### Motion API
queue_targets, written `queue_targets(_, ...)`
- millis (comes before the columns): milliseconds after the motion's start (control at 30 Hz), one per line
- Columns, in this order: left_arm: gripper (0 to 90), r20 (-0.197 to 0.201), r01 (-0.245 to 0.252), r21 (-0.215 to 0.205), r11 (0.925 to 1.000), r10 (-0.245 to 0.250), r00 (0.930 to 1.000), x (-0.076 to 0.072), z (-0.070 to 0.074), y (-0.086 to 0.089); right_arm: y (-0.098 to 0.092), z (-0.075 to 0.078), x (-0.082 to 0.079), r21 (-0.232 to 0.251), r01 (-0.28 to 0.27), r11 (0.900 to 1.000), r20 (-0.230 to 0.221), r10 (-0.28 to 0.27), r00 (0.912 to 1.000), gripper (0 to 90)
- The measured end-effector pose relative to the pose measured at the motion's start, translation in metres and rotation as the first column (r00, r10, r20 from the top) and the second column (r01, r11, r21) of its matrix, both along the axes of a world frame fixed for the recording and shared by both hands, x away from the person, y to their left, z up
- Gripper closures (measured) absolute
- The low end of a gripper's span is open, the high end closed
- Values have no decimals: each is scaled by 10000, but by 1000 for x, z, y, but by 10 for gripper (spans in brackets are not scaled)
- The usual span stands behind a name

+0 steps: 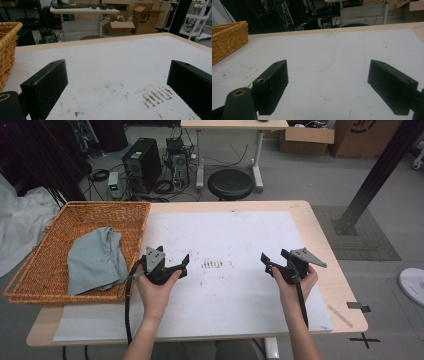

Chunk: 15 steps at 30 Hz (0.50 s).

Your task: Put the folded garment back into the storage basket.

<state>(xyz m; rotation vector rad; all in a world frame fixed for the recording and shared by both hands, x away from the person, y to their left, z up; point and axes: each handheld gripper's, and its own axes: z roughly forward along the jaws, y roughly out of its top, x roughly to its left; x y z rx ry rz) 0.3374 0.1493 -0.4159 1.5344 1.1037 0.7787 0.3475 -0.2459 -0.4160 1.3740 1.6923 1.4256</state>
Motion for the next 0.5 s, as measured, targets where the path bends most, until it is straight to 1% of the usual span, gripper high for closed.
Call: queue_targets(500,39,18,17,35,10000,-17,10000,0,1,0,-1,1,-1,15,24,10000,54,-24,10000,169)
